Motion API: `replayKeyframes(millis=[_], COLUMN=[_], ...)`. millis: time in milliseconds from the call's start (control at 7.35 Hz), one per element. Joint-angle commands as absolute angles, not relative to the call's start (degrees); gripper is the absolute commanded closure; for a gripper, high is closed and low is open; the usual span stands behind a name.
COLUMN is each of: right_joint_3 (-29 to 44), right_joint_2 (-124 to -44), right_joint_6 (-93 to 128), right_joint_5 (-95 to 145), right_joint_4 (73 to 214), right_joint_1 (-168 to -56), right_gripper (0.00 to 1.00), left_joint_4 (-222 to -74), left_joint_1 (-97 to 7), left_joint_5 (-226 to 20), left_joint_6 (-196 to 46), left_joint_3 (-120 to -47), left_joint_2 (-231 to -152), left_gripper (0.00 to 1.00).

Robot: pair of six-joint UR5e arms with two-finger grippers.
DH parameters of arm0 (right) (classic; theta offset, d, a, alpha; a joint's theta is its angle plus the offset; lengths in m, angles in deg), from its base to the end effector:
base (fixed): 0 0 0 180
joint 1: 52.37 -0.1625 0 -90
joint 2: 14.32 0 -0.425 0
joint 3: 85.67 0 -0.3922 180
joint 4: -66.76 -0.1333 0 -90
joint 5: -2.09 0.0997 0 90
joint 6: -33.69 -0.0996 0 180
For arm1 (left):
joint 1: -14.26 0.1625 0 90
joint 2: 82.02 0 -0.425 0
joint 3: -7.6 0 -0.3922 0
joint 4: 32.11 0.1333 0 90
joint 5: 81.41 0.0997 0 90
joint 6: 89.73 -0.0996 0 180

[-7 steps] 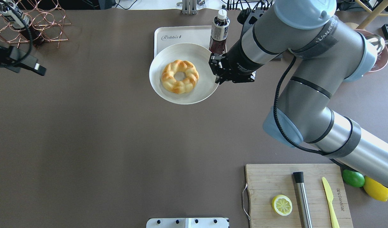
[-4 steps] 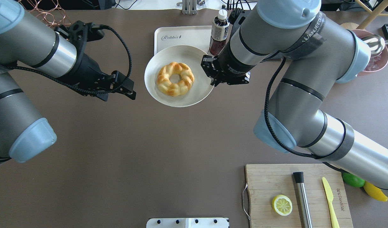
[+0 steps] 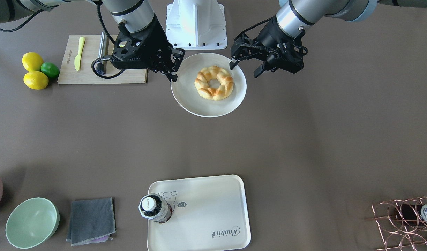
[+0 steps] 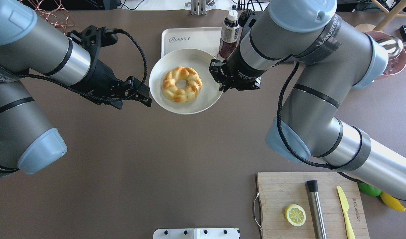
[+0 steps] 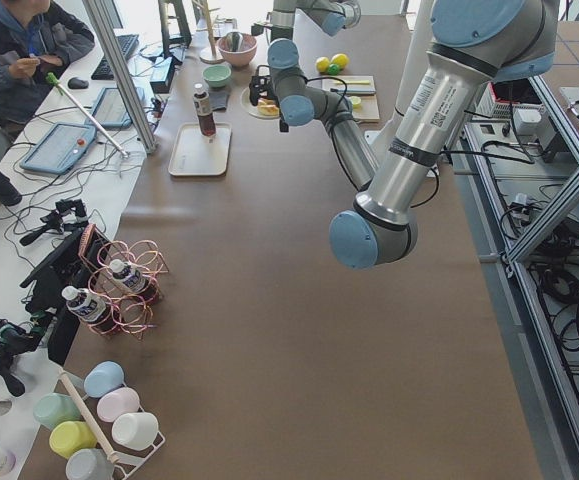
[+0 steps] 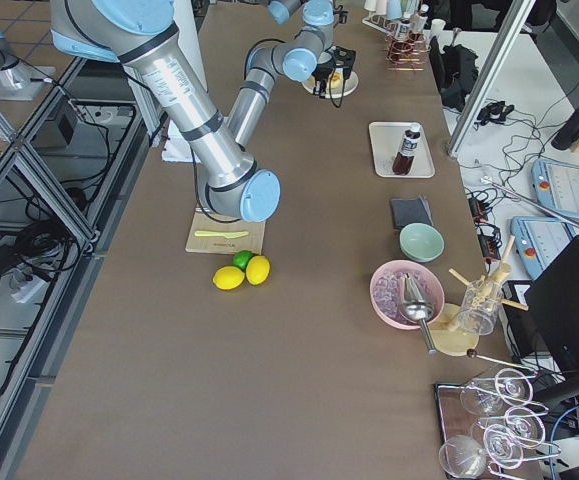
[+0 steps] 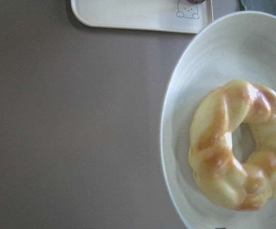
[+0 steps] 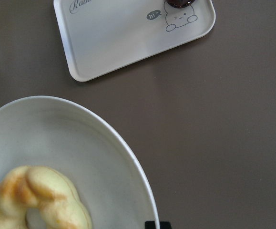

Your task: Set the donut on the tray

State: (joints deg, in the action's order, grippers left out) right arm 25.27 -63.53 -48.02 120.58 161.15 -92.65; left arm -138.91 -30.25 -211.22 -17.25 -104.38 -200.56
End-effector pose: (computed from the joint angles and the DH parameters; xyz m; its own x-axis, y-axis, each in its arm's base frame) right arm -0.3953 -0.4475 0.1022 0.4452 0.2111 0.8702 -0.1998 0.9707 -0.1333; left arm 0.3516 -0.4432 0.1706 0.2975 0.0318 -0.9542 0.0290 0.9987 0.0423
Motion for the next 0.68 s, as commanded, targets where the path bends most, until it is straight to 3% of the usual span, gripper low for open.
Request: replayKeyframes(millis=[0, 544], right_joint_3=[28.6, 28.9], right_joint_2=[-64.6, -65.0], right_joint_6=[-48.6, -48.8], right_joint_5=[120.5, 120.7], right_joint_4=[161.1, 161.1], right_joint_1=[-91.5, -91.4], right_gripper=[1.00, 1.00], left_joint_4=[-142.6, -142.7], left_joint_1=[-30.2, -30.5], left_joint_5=[-211.6, -211.7], left_joint_6=[-15.3, -15.3], left_joint_3=[-103.1, -104.1], left_joint_2=[-200.4, -199.9], left_gripper=[0.15, 0.24])
